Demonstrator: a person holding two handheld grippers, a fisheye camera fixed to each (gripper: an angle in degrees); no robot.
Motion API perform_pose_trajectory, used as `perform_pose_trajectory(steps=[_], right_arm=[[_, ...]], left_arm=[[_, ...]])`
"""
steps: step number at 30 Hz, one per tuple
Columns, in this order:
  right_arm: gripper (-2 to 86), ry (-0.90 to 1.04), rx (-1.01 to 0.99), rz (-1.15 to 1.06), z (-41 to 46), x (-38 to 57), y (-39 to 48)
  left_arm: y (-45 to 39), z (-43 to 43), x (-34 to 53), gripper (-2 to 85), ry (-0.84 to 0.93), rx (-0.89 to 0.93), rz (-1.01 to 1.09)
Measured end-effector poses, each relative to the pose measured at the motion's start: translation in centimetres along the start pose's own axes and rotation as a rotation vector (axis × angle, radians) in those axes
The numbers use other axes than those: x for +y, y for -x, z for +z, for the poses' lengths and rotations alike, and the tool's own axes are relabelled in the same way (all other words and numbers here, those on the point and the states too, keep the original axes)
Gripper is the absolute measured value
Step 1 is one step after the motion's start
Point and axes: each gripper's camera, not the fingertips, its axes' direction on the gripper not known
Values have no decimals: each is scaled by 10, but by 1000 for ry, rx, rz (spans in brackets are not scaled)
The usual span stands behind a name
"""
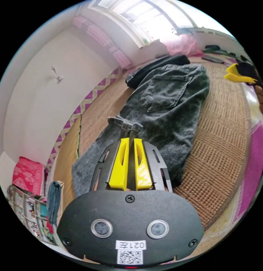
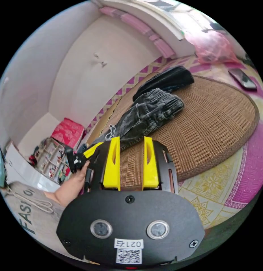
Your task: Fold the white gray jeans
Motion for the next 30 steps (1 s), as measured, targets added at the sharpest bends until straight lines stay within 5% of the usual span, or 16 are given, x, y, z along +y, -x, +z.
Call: perform_pose_trajectory(steps=[6, 17, 24, 30], right_arm=[[150, -95, -56, 368, 14, -28, -39], [72, -187, -75, 569, 61, -67, 12], [58, -237, 121, -94, 72, -99, 246], [58, -66, 391, -901, 200, -22, 490]], left_arm=[[68, 1, 23, 67, -76, 332, -150], [136, -43, 153, 49, -117, 290, -274], [187, -61, 264, 1, -130, 319, -429], [212, -55, 334, -9, -158, 345, -548]])
